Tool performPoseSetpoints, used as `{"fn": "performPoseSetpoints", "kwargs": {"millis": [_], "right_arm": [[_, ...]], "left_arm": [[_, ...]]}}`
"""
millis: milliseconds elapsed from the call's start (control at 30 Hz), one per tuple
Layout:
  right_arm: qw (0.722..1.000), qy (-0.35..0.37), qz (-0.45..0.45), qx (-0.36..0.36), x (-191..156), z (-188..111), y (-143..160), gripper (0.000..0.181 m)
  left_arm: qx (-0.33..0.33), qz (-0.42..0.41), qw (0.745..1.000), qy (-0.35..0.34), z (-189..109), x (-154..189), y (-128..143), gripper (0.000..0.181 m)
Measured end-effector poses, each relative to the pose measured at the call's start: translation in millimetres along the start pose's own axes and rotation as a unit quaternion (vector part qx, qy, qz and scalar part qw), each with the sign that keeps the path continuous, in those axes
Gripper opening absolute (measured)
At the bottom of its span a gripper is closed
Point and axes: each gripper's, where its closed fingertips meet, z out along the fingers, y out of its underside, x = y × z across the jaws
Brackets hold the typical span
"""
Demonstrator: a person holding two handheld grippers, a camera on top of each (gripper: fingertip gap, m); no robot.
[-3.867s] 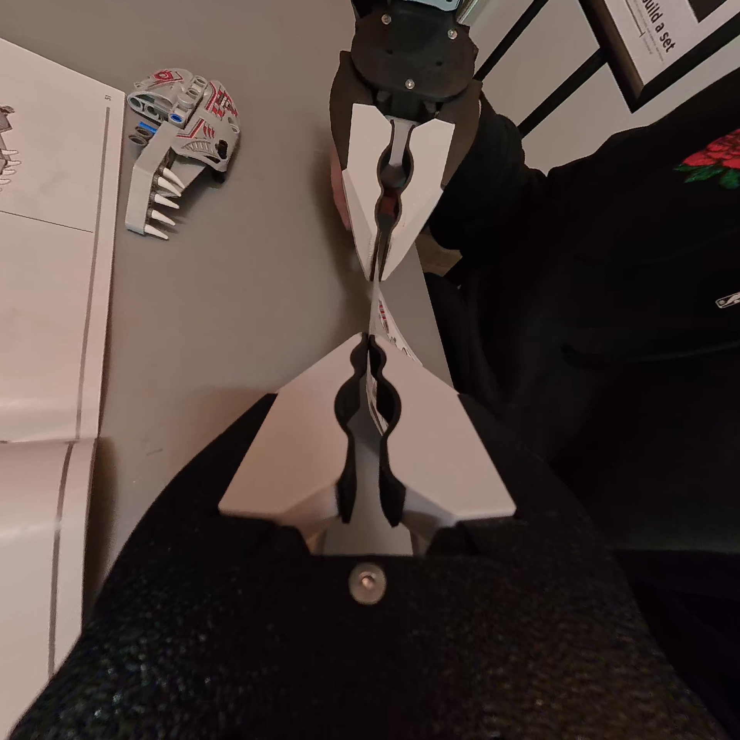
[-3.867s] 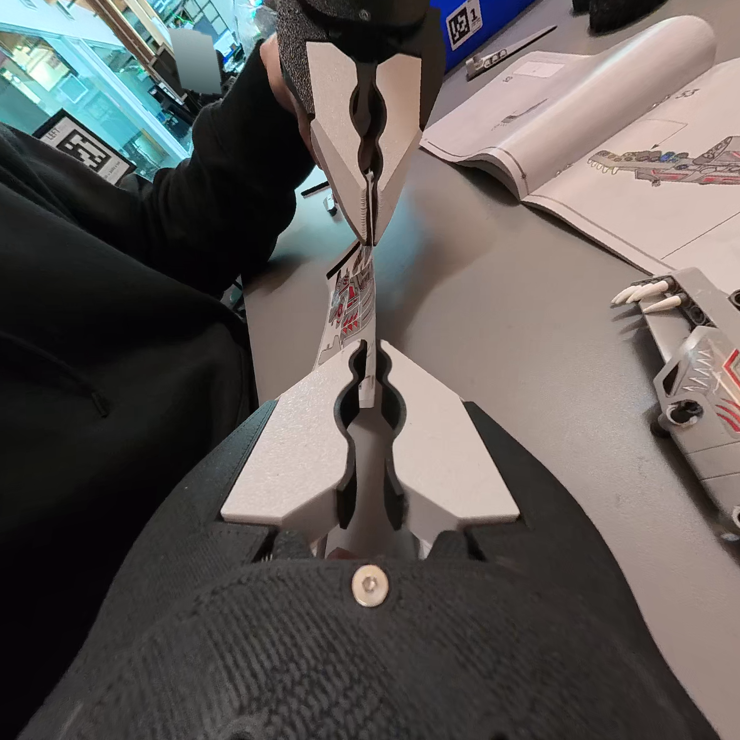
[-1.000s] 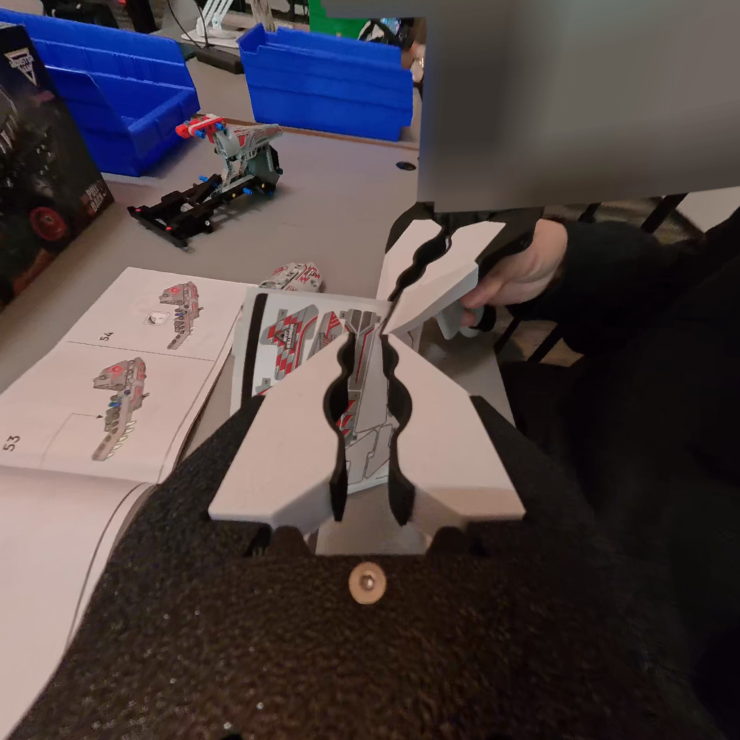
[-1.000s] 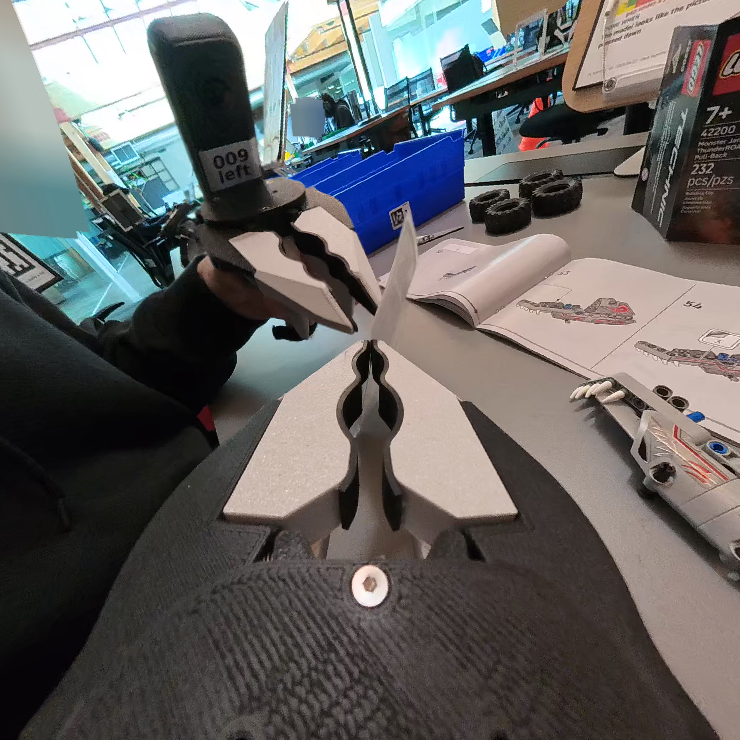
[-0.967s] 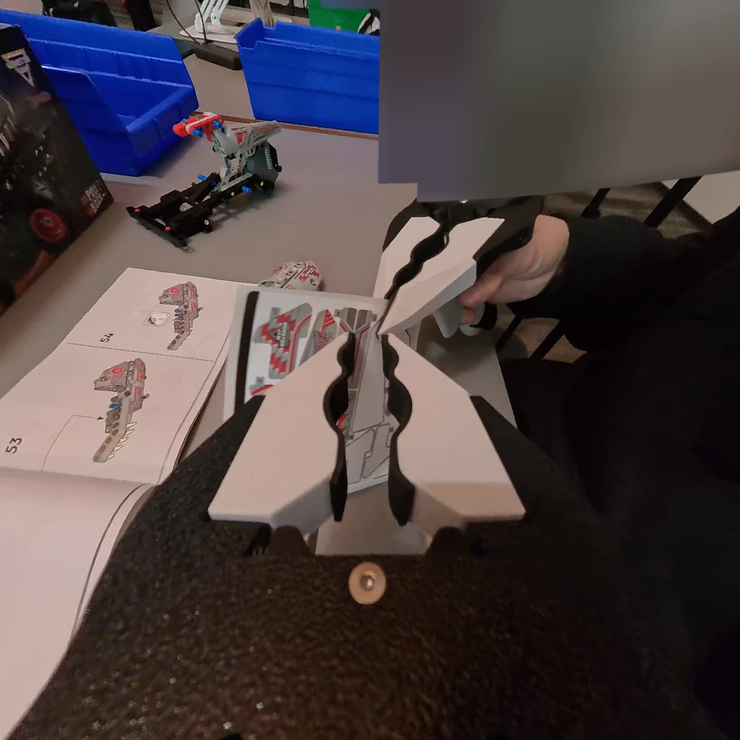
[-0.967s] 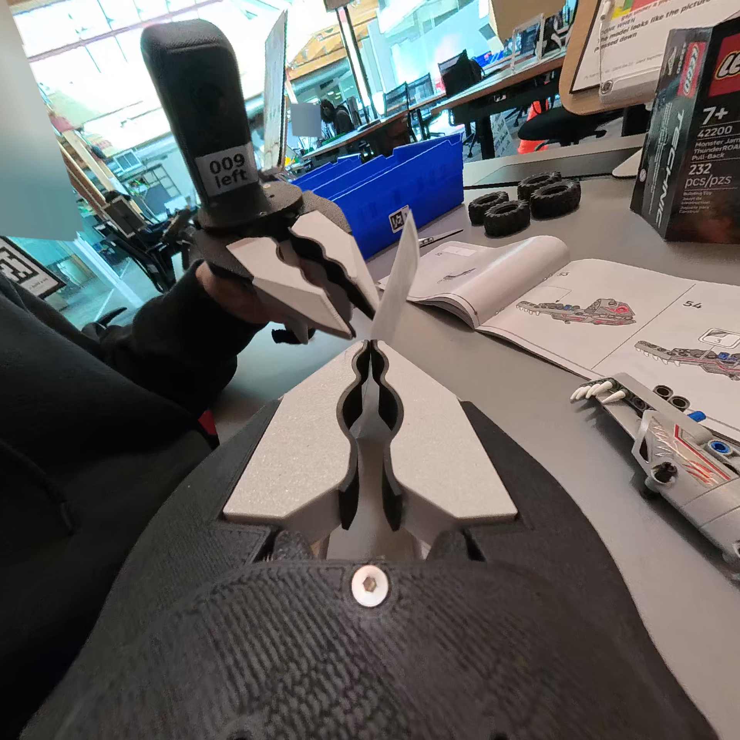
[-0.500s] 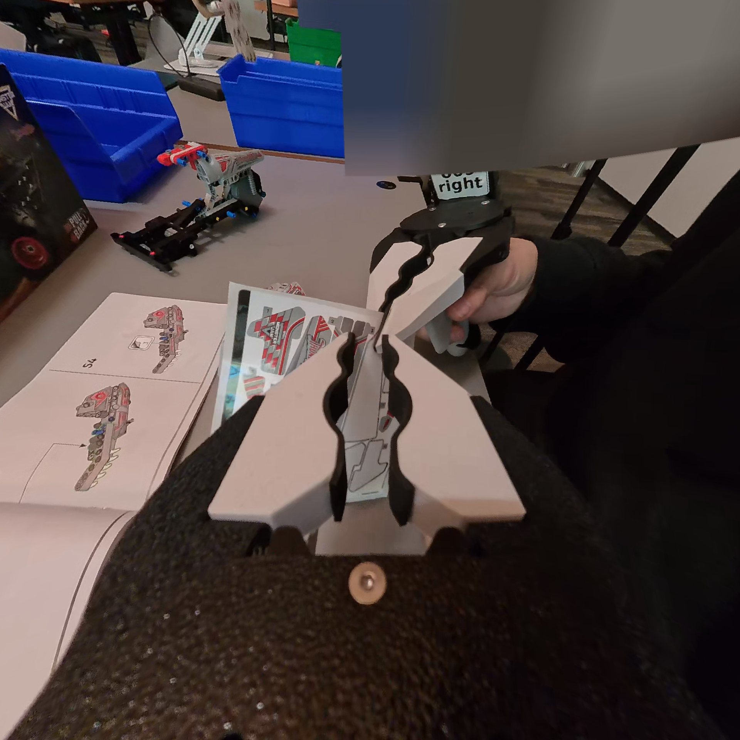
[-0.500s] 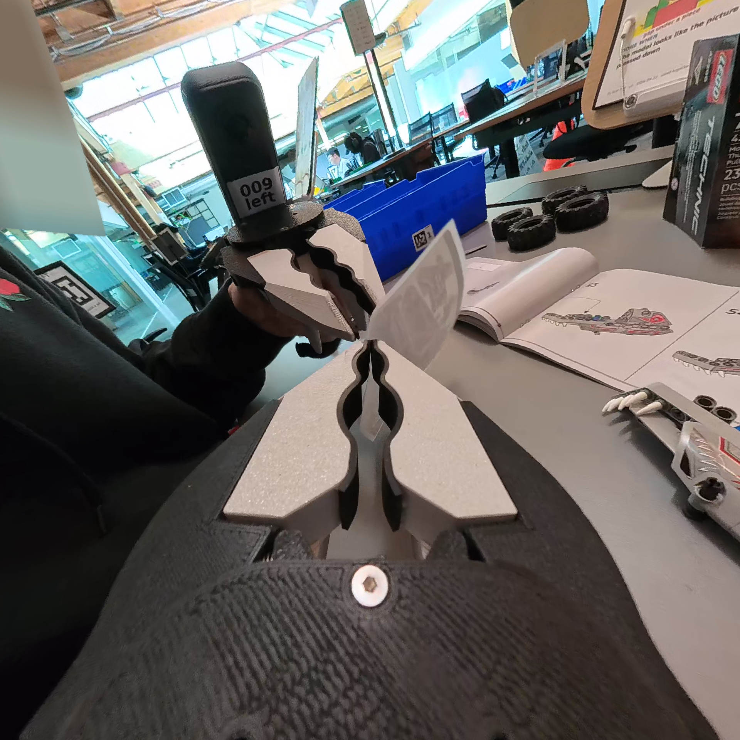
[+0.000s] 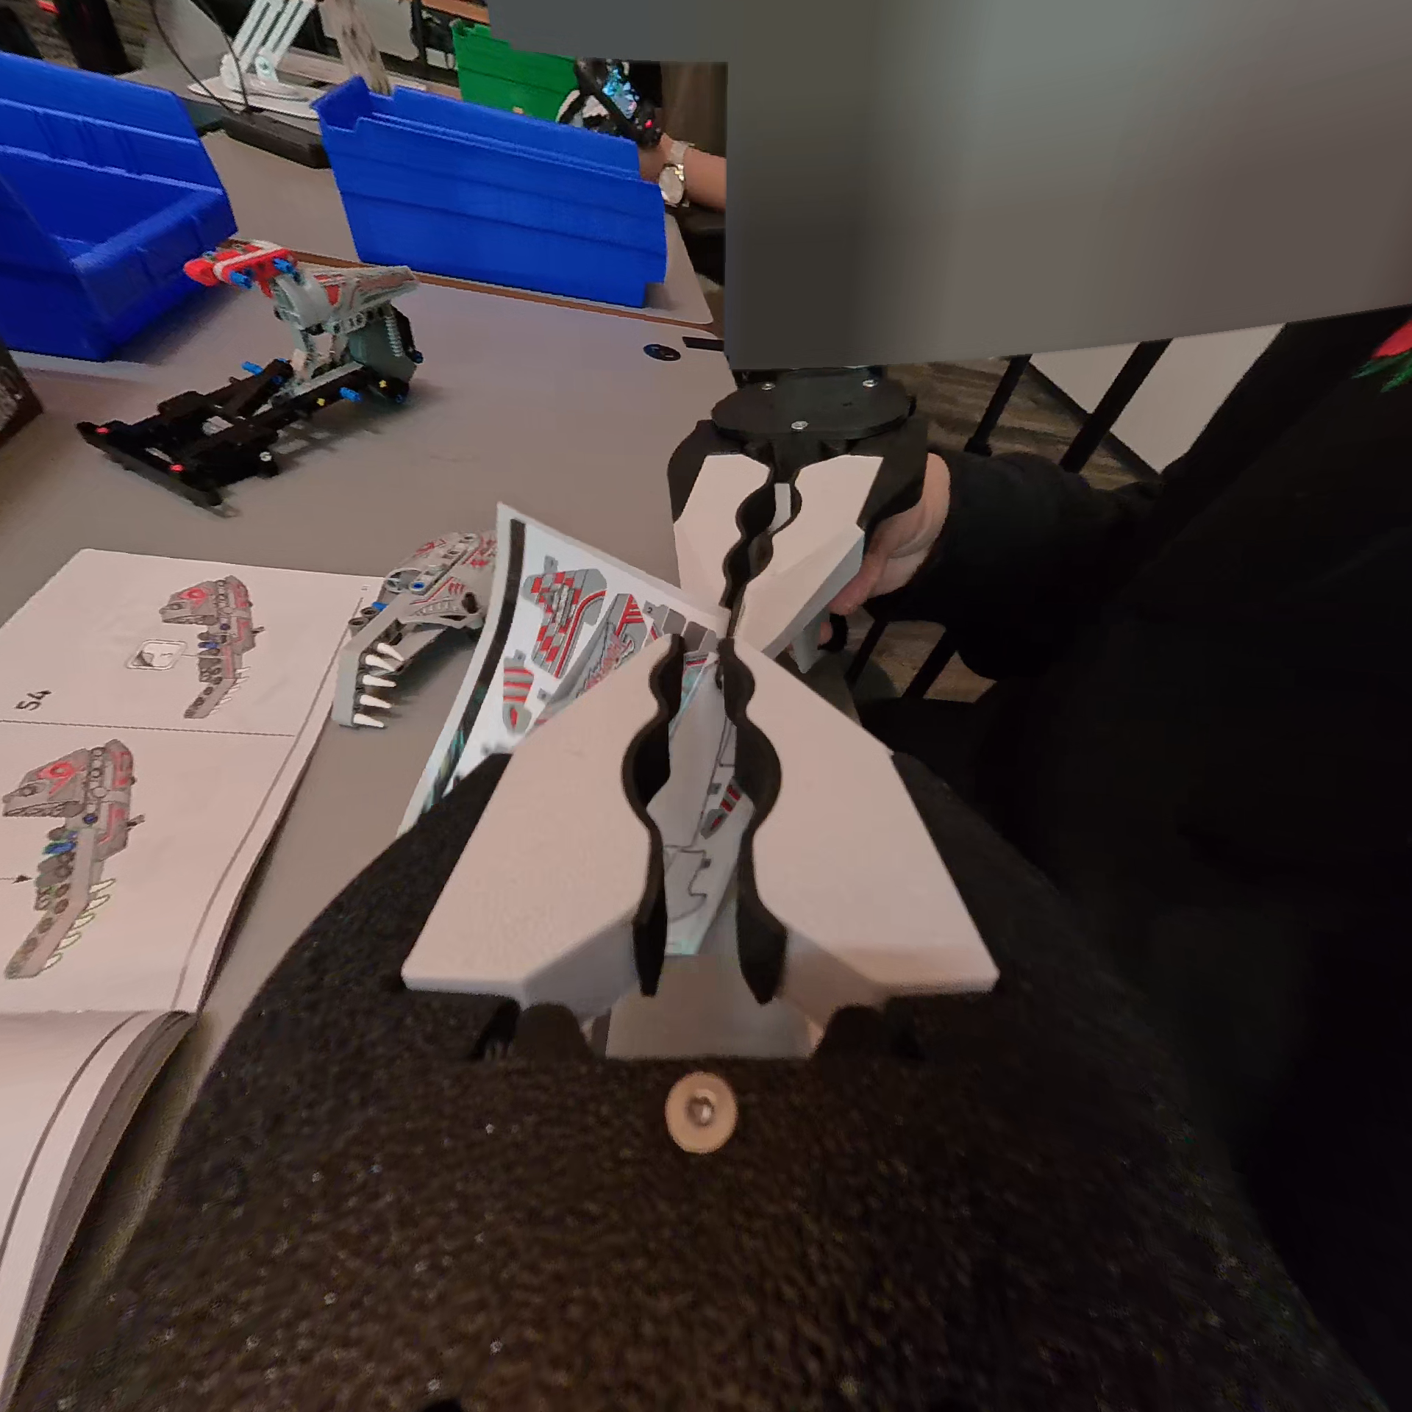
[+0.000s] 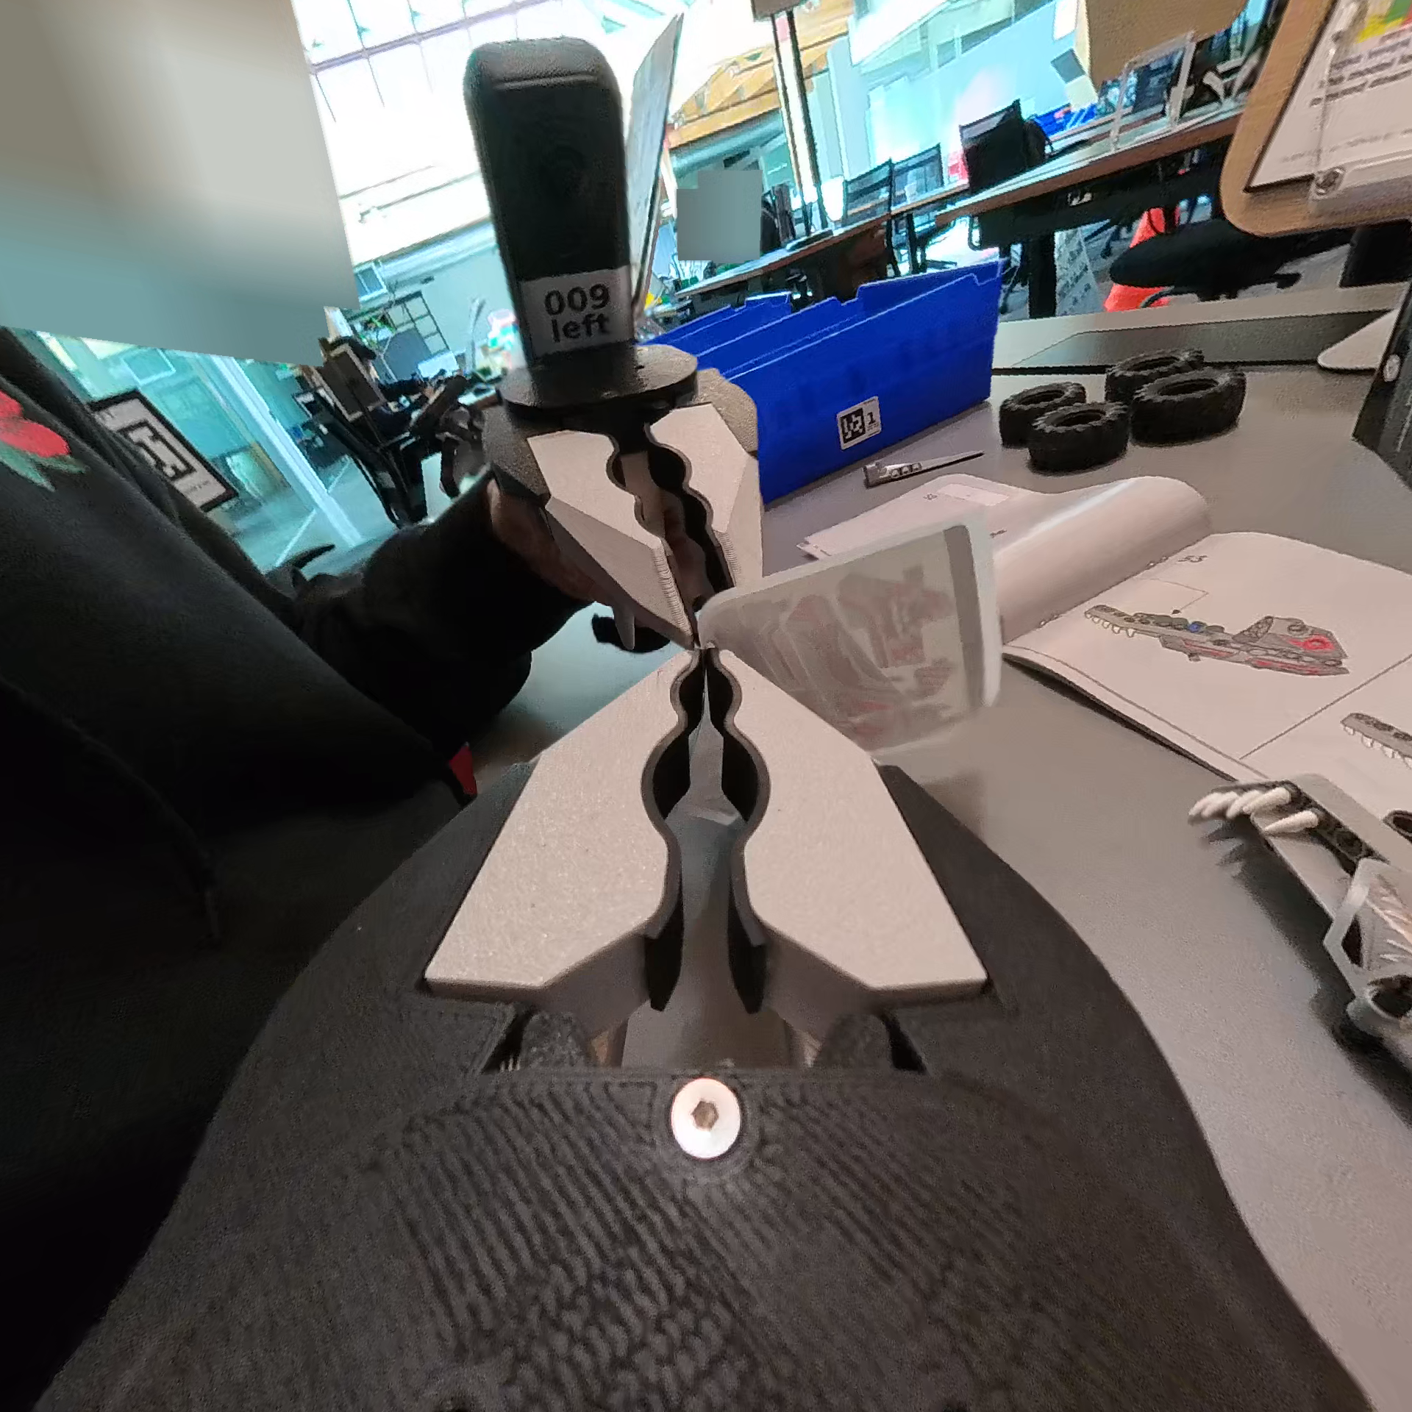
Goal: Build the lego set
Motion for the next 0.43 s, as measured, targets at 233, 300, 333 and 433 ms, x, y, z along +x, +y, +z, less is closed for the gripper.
{"fn": "performPoseSetpoints", "kwargs": {"millis": [233,300,333,433], "right_arm": [[0.997,-0.006,-0.067,-0.026,-5.9,0.4,5.2,0.0],[0.998,-0.012,-0.064,-0.022,-7.1,0.2,4.9,0.0],[0.998,-0.014,-0.059,-0.019,-7.3,0.0,4.6,0.0],[0.998,-0.019,-0.057,-0.013,-9.1,-0.2,3.4,0.0]], "left_arm": [[-0.009,0.009,1.0,0.026,0.7,8.1,3.6,0.006],[-0.008,0.013,0.999,0.028,0.7,9.4,3.4,0.005],[-0.008,0.014,0.999,0.027,0.6,9.7,3.1,0.005],[-0.005,0.02,0.999,0.029,0.3,11.4,2.0,0.004]]}}
